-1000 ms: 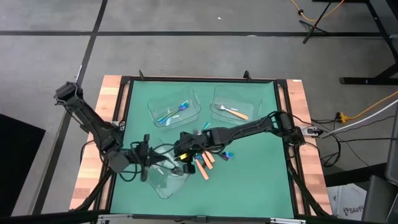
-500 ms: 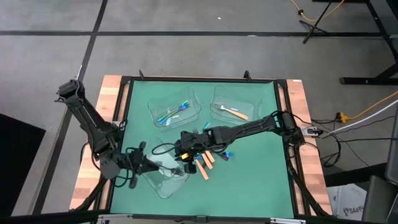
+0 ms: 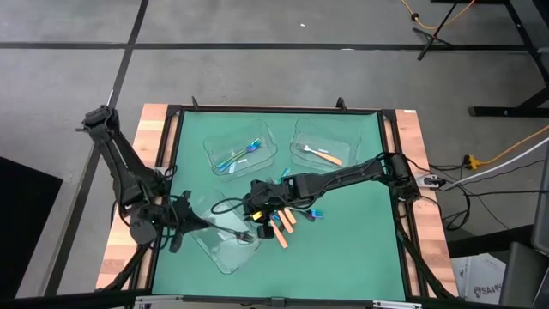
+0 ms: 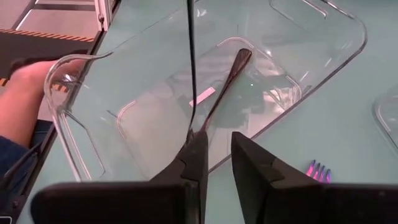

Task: Sort silverware by color (type)
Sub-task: Put the black fork into the bottom transparent bin

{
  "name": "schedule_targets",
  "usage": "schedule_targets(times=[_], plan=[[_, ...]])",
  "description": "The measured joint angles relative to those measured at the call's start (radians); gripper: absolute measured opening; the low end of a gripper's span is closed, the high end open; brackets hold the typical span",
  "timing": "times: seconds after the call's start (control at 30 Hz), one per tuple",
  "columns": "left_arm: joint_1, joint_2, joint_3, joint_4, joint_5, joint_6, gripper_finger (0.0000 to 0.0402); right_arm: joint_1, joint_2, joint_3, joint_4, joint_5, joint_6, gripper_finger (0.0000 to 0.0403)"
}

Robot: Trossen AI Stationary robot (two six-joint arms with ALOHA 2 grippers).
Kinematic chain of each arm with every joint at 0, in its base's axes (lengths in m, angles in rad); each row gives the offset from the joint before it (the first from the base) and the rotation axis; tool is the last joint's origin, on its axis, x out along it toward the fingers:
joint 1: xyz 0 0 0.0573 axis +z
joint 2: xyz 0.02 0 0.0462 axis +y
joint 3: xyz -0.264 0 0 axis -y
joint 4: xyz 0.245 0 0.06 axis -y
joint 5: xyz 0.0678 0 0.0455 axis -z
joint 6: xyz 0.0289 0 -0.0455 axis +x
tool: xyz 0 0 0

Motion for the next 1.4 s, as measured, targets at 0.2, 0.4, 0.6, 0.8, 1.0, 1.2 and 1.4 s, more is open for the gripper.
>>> schedule_targets(times=[0.2,0.4,0.6,0.8,1.0,1.2,1.4], plan=[[0.011,-0.018,-0.005,-0.171,0.144,-0.124,0.0006,0.0,0.0,0.0,-0.017,0.0,0.0,0.006],[0.037,-0.016,-0.005,-0.259,0.202,-0.208,0.0006,0.0,0.0,0.0,-0.023,0.001,-0.023,0.006],[0.059,-0.017,-0.003,-0.278,0.247,-0.208,0.0006,0.0,0.0,0.0,-0.023,0.003,-0.03,0.006],[0.07,-0.018,-0.001,-0.285,0.267,-0.21,0.0006,0.0,0.0,0.0,-0.023,0.003,-0.031,0.006],[0.07,-0.018,-0.001,-0.286,0.269,-0.212,0.0007,0.0,0.0,0.0,-0.023,0.003,-0.031,0.006],[0.07,-0.018,-0.001,-0.285,0.273,-0.213,0.0021,0.0,0.0,0.0,-0.023,0.003,-0.031,0.006],[0.07,-0.018,-0.001,-0.282,0.277,-0.214,0.0053,0.0,0.0,0.0,-0.022,0.003,-0.043,0.006]])
